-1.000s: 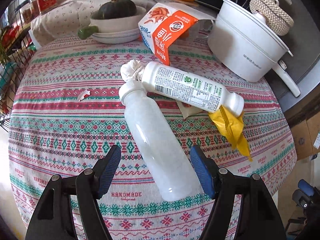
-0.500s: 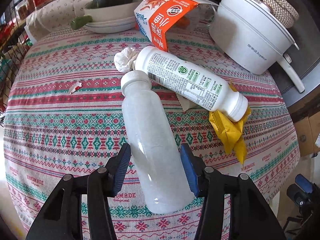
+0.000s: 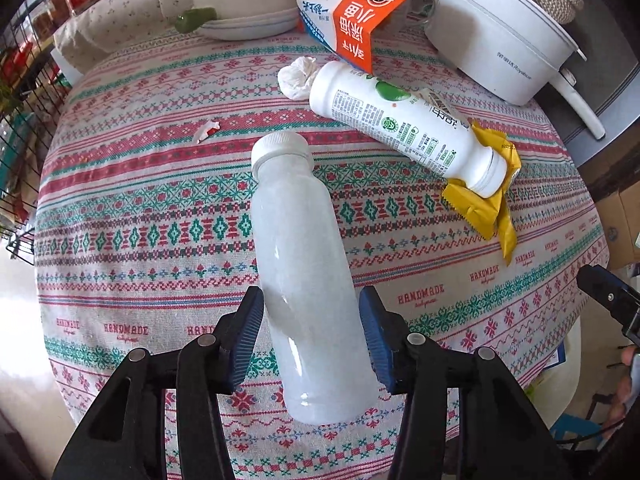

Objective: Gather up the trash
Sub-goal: 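Grasp the clear bottle with the left tool while the right grasps the yellow wrapper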

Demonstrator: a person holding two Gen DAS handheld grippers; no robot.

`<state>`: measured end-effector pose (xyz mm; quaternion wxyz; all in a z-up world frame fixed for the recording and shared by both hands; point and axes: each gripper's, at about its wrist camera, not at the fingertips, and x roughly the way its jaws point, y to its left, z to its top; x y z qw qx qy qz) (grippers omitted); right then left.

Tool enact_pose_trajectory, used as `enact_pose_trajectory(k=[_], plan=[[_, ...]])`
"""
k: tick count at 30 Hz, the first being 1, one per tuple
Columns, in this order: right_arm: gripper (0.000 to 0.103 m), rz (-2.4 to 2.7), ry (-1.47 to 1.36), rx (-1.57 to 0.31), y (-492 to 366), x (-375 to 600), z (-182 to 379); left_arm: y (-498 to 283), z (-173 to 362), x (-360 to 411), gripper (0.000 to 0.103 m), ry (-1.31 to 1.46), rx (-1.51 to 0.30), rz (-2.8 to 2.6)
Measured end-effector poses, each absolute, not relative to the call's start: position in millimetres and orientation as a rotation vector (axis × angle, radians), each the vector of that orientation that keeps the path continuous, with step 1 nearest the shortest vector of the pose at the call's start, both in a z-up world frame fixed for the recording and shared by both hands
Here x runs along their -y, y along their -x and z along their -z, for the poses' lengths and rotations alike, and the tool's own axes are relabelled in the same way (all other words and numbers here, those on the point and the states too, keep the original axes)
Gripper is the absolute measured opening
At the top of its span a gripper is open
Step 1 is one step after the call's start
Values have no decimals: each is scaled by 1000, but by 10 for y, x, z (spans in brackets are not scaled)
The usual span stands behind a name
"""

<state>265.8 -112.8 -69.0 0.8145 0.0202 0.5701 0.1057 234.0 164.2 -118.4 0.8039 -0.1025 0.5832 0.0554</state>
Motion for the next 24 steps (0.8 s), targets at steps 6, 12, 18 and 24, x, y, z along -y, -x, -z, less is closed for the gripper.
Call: enact_pose_trajectory(k=[6, 12, 18, 24], plan=[[81, -235, -69, -1186, -2732, 939, 777, -2344, 1205, -1679, 52, 237, -1240, -112], [81, -287, -246, -1176, -2948, 871, 917, -2385, 1206, -1629, 52, 201, -1230, -111], [77, -333, -288, -1169, -3113, 648, 1075, -2324, 1125, -1699, 51, 242, -1217, -90], [64, -369, -312, -1202, -3240, 431, 1303, -2204, 922, -1738, 50, 252, -1160, -77]])
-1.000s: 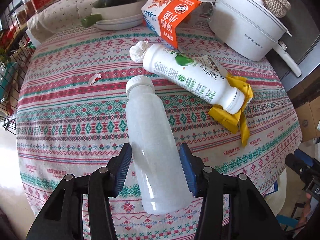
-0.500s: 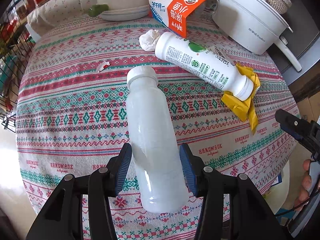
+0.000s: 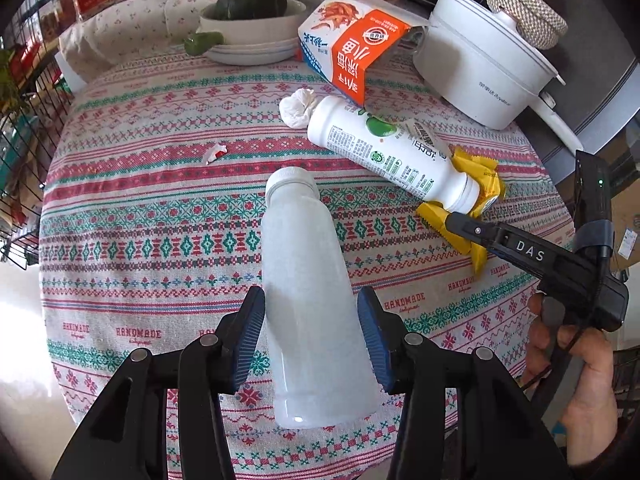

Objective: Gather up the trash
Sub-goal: 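Grasp the clear bottle with the left tool while the right grasps the yellow wrapper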

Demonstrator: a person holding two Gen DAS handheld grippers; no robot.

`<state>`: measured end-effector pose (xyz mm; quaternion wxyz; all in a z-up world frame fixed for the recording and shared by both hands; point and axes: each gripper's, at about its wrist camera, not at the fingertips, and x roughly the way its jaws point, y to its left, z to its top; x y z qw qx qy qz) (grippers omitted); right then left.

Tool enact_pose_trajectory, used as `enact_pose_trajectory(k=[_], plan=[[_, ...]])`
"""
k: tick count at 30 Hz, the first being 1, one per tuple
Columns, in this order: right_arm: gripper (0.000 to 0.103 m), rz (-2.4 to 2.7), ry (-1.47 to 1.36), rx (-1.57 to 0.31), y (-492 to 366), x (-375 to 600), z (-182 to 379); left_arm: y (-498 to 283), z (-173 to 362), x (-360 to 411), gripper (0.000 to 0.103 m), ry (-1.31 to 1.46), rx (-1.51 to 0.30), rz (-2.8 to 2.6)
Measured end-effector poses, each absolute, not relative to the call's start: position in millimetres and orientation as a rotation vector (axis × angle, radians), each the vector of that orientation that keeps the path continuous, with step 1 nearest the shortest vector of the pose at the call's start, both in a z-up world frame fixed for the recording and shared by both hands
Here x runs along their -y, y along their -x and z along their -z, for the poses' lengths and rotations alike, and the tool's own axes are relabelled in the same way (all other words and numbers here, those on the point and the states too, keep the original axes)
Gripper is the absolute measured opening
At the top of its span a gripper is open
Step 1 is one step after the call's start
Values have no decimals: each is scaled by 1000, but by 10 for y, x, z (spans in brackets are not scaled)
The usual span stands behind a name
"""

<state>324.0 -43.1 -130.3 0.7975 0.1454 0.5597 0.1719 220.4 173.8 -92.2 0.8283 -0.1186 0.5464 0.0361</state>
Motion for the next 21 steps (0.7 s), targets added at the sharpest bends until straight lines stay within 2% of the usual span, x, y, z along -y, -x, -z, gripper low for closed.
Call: enact_pose_trajectory(k=[3, 4, 7, 8, 9, 11, 21], plan=[[53, -396, -303, -1202, -3262, 360, 1365, -2146, 850, -1744, 50, 260, -1143, -64], [44, -409, -306, -1197, -3260, 353, 1371, -2134, 823, -1740, 50, 261, -1137, -59], [41, -424, -273, -1186, -3231, 335, 1345, -2090, 749, -1711, 50, 265, -1119, -43], [26, -433, -258, -1185, -3215, 334, 1326, -2096, 743, -1712, 50, 265, -1115, -38], [16, -449, -247, -1178, -3192, 339, 1298, -2085, 718, -1687, 49, 266, -1111, -33], [12, -449, -220, -1171, -3140, 362, 1202, -2056, 685, -1644, 49, 269, -1104, -21], [10, -417, -111, -1117, -2791, 756, 769, -1844, 483, -1352, 48, 275, -1055, 79]])
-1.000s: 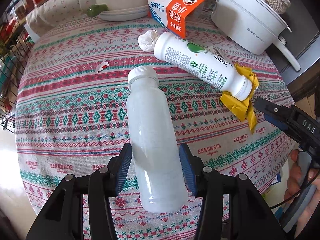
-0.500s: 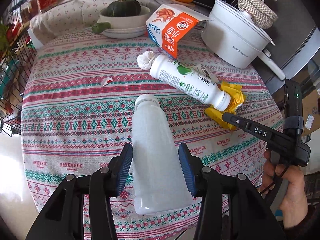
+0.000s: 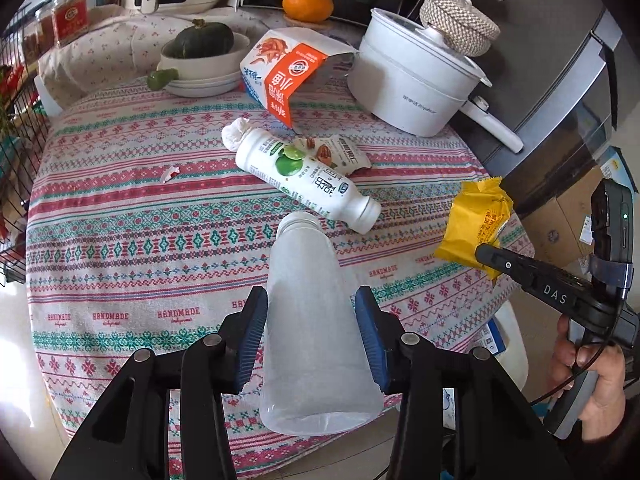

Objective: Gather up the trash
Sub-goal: 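Grasp the clear bottle with the left tool while the right grasps the yellow wrapper, then carry the clear bottle and yellow wrapper to the white bin and release both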

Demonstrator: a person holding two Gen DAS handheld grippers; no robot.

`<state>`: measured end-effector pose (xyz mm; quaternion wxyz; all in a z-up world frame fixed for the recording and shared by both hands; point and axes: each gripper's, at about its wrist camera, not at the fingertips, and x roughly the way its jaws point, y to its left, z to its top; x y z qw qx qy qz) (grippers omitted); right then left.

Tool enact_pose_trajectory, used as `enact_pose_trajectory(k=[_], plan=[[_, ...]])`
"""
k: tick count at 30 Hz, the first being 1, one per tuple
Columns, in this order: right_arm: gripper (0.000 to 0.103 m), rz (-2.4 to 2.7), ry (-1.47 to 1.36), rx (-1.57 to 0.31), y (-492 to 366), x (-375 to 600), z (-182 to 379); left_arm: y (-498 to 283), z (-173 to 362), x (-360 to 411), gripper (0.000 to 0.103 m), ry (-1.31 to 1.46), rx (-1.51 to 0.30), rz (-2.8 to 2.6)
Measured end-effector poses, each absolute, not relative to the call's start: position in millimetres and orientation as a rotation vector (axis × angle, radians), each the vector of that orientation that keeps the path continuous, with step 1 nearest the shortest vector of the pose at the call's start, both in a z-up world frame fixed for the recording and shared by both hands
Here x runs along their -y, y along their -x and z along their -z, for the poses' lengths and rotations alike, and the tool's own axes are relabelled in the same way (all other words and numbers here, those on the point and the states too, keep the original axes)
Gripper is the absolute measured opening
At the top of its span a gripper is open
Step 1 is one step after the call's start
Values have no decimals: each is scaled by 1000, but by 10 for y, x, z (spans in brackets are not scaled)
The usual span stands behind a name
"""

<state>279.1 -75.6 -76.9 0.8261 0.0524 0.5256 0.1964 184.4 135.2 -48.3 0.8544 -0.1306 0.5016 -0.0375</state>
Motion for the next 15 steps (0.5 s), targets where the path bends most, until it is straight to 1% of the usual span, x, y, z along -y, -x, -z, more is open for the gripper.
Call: enact_pose_trajectory(k=[5, 9, 10, 12, 13, 15], plan=[[10, -402, -88, -1092, -2523, 985, 548, -1708, 360, -1214, 46, 279, -1017, 135], [10, -381, -106, -1094, -2313, 1166, 433, -1619, 303, -1048, 41, 261, -999, 183], [10, -379, -118, -1096, -2262, 1215, 420, -1600, 291, -1004, 5, 253, -995, 196], [10, -373, -139, -1102, -2172, 1316, 403, -1588, 283, -912, 0, 259, -992, 245], [10, -371, -147, -1102, -2130, 1366, 393, -1596, 291, -859, 0, 254, -990, 263], [10, -366, -150, -1097, -2054, 1455, 371, -1649, 356, -709, 0, 139, -993, 246]])
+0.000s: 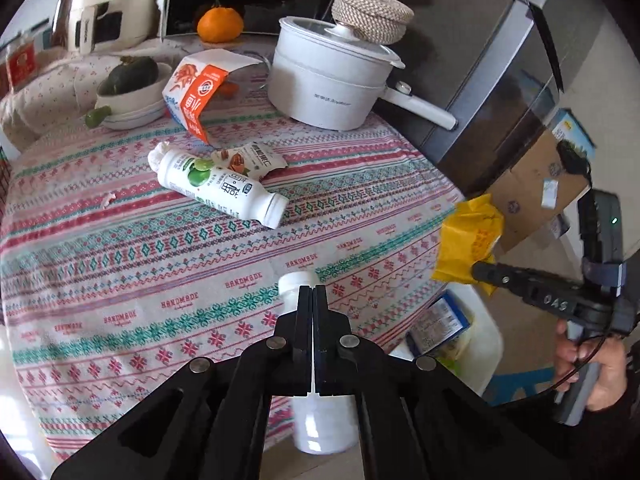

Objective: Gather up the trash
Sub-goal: 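Carry the clear bottle and yellow wrapper to the white bin and release both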

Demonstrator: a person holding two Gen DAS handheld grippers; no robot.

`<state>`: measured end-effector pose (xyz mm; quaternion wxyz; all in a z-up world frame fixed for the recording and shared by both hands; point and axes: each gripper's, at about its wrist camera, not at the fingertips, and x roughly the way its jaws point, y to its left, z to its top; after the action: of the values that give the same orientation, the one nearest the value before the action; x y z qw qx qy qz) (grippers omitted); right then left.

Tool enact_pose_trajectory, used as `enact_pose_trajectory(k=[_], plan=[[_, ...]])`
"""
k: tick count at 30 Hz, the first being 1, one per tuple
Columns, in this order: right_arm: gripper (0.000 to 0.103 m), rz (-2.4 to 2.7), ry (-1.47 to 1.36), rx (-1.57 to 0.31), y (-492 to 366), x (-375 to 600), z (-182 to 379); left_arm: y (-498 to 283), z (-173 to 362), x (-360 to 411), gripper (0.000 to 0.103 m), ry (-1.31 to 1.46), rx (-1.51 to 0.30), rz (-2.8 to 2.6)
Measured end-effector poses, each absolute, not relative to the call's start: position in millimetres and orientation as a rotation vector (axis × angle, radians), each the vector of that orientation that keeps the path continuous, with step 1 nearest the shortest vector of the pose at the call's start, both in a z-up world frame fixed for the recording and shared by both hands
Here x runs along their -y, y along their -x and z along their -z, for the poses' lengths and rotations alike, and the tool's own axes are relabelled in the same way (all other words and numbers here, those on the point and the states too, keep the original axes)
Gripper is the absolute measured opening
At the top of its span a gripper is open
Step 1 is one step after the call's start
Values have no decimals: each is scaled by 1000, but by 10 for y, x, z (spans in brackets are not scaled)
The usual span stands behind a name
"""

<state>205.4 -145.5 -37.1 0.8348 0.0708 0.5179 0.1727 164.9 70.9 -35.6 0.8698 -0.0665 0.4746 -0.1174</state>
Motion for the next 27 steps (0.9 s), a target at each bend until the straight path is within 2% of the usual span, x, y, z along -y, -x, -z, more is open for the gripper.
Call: enact_pose_trajectory(k=[2, 5, 6, 7, 8, 9, 10, 11, 12, 13, 15, 19, 27], plan=[[10, -360, -150, -1089, -1979, 1567, 349, -1741, 513, -659, 0, 116, -1048, 226], [10, -336, -157, -1092, -1923, 1734, 383, -1803, 766, -703, 3, 242, -1208, 220], [10, -319, -160, -1101, -1925, 1782, 418, -1788, 815, -680, 18, 285, -1242, 229], [10, -302, -167, -1112, -1926, 1836, 465, -1764, 846, -606, 48, 302, -1244, 250], [10, -287, -175, -1125, -1921, 1886, 503, -1739, 887, -486, 63, 280, -1225, 235], [10, -275, -182, -1137, -1915, 1930, 536, -1712, 959, -303, 71, 210, -1214, 204], [10, -272, -186, -1143, -1906, 1960, 550, -1707, 1060, -81, 70, 111, -1206, 187], [10, -275, -185, -1145, -1894, 1975, 552, -1713, 1201, 107, 64, 18, -1208, 162], [10, -280, -178, -1146, -1888, 1972, 551, -1731, 1350, 229, 45, -33, -1223, 138], [10, -286, -171, -1144, -1881, 1966, 548, -1751, 1473, 289, 44, -33, -1245, 135], [11, -296, -154, -1145, -1874, 1947, 554, -1744, 1476, 392, 44, -111, -1173, 119], [10, -284, -141, -1147, -1851, 1972, 579, -1786, 1471, 355, 44, -75, -1178, 147], [10, -306, -139, -1123, -1731, 2162, 510, -1664, 1170, 420, 44, -32, -1134, 241]])
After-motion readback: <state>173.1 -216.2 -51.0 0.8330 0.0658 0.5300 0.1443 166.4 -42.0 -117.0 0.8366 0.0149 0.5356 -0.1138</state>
